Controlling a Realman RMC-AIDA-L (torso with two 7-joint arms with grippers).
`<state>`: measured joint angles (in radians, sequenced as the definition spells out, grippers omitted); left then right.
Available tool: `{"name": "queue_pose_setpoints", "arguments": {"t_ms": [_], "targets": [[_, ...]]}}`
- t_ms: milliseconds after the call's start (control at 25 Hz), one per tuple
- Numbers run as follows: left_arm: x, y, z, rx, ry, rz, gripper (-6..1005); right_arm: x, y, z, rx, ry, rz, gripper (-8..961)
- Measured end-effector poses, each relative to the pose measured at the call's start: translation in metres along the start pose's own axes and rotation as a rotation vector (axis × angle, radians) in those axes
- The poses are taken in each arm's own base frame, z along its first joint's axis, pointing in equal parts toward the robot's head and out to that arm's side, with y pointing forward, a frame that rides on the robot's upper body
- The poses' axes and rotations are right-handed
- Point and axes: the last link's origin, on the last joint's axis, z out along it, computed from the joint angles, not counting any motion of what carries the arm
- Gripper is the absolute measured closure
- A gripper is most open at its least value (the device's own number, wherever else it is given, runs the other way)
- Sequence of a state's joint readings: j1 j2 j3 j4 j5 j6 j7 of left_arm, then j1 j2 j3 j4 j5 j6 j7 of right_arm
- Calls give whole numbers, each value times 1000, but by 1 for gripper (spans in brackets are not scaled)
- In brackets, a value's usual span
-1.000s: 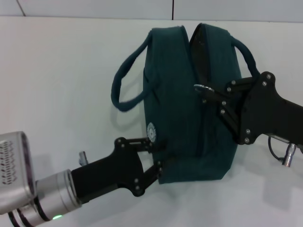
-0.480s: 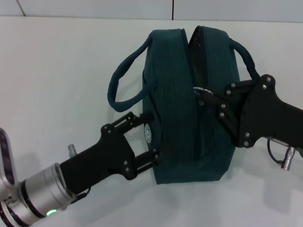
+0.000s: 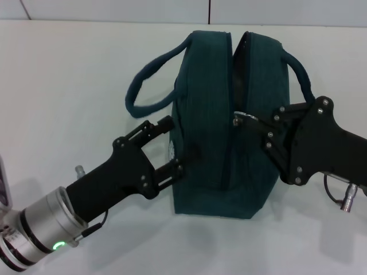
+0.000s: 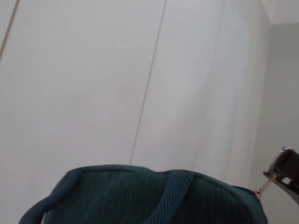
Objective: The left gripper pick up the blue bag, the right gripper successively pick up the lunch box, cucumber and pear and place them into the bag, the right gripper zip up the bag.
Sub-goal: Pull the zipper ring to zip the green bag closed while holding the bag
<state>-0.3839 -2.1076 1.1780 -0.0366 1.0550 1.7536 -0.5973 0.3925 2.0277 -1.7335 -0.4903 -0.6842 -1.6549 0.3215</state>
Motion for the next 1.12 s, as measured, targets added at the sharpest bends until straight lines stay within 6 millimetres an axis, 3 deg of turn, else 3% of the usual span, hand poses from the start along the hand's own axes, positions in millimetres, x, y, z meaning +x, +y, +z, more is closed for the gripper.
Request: {"name": "queue_pose_setpoints", "arguments": {"t_ms": [240, 320, 760, 1120], "targets": [[0, -2, 0, 18, 3, 0, 258, 0, 1, 0, -1, -3, 1, 938], [0, -3, 0, 18, 3, 4, 355, 0, 0, 0, 0, -2, 3, 938], [2, -4, 2, -16, -13, 34, 593, 2, -5, 0, 60, -9, 85, 938], [0, -1, 4, -42, -23, 72, 890, 2, -8, 1, 67, -9, 150, 937]]}}
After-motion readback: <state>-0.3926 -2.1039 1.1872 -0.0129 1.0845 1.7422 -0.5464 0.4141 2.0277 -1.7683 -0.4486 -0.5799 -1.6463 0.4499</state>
